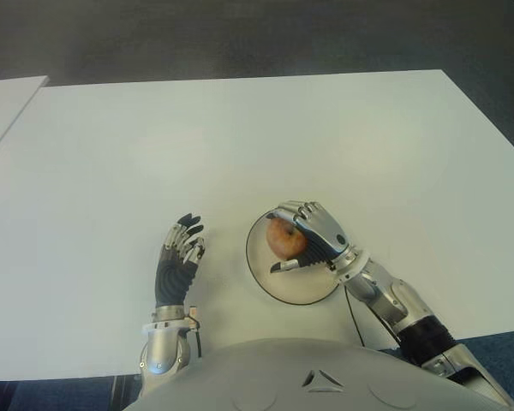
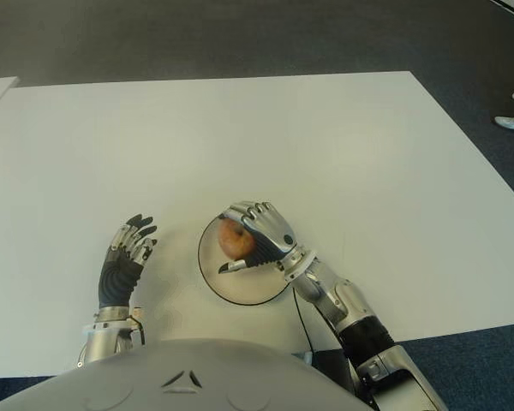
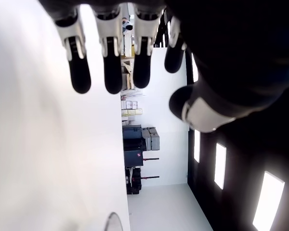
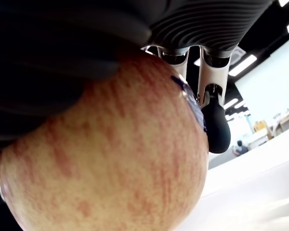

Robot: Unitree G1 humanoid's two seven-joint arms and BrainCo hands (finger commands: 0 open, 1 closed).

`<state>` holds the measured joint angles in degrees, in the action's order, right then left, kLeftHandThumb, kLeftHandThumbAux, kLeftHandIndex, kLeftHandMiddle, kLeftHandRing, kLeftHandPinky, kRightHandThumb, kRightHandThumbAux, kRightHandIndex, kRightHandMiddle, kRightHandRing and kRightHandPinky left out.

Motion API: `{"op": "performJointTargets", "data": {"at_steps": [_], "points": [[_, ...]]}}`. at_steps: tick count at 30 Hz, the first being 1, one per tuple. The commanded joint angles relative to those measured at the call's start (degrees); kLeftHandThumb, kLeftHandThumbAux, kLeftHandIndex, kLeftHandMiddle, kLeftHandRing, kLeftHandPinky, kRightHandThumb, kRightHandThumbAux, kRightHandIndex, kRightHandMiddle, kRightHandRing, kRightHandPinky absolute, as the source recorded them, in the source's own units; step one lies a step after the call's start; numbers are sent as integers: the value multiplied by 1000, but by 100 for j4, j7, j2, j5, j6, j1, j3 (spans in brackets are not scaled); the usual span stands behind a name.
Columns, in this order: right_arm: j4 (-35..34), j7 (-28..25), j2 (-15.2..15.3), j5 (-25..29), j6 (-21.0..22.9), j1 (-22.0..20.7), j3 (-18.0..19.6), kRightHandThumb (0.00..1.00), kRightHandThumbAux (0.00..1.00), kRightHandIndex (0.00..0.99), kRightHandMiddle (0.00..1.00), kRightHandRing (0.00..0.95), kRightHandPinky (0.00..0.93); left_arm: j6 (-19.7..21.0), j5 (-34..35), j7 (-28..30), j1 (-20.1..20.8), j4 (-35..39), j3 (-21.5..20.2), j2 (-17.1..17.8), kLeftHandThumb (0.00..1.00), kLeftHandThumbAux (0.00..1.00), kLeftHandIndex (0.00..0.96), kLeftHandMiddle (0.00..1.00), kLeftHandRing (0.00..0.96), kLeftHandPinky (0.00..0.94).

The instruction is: Put the apples into the plate.

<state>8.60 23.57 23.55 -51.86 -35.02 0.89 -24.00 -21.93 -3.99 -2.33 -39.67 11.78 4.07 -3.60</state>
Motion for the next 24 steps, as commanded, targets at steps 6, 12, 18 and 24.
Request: {"op": "performJointTargets", "data": {"at_steps": [6, 12, 18, 24], "points": [[348, 172, 121, 0, -44, 10, -49, 791, 709, 848, 877, 873, 873, 68, 106, -13, -51, -87, 69, -40, 230, 637, 177, 227, 254, 269], [391, 227, 179, -29, -1, 41, -36, 804, 706, 841, 865, 863, 864, 71, 142, -32, -42, -144, 52, -47, 232, 644, 157, 210, 235, 252], [348, 265, 318, -99, 36, 91, 1, 812, 706, 834, 858, 856, 860, -3, 183, -32, -27, -190, 48, -56, 219, 647, 153, 206, 226, 252], [263, 225, 442, -77, 42, 131, 37, 838, 700, 827, 851, 849, 847, -46, 141, -56, -17, -166, 76, -60, 219, 643, 167, 217, 238, 278]]}}
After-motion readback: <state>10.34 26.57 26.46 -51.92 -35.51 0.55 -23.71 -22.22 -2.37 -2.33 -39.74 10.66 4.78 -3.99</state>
